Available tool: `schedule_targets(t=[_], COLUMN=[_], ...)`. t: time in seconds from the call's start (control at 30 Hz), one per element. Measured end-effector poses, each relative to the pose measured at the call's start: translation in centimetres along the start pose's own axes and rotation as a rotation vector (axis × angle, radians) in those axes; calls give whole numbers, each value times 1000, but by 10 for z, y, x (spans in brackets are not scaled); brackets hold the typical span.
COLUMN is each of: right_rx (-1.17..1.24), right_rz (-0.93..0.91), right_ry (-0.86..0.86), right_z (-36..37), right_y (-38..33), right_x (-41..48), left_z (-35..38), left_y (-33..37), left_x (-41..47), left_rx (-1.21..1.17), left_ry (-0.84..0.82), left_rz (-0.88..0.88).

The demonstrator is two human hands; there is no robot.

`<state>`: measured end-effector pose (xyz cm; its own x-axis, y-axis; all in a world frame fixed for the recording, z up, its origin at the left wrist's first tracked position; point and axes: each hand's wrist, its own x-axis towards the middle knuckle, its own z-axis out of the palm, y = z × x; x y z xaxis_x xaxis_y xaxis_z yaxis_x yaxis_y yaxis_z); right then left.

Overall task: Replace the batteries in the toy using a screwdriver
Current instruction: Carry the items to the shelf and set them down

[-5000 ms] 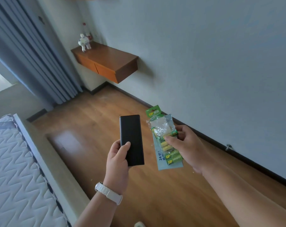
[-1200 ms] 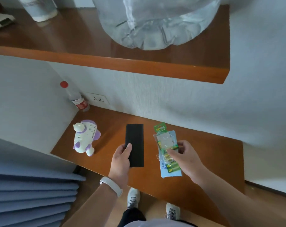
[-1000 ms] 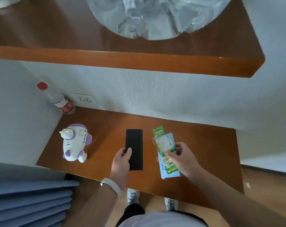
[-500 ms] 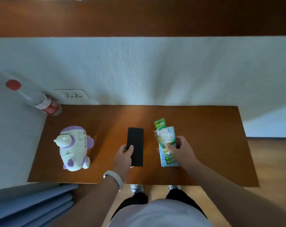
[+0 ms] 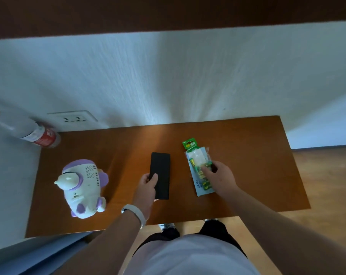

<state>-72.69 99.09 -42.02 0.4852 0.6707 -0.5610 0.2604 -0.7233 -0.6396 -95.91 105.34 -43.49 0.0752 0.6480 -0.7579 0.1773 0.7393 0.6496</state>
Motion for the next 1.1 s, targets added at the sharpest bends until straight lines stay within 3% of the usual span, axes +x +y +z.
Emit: schedule_targets(t=[0.3,1.1], right_rx=[42,197], right_rz=[83,35], right_ry=[-22,-40], right_z=[-8,-43], right_y=[8,30], right_x=[7,20], left_z=[10,53], left_y=[8,12], left_x=[-4,-18], left_rx=[-20,-16], left_ry=[-17,-9], left_rz=[-2,78])
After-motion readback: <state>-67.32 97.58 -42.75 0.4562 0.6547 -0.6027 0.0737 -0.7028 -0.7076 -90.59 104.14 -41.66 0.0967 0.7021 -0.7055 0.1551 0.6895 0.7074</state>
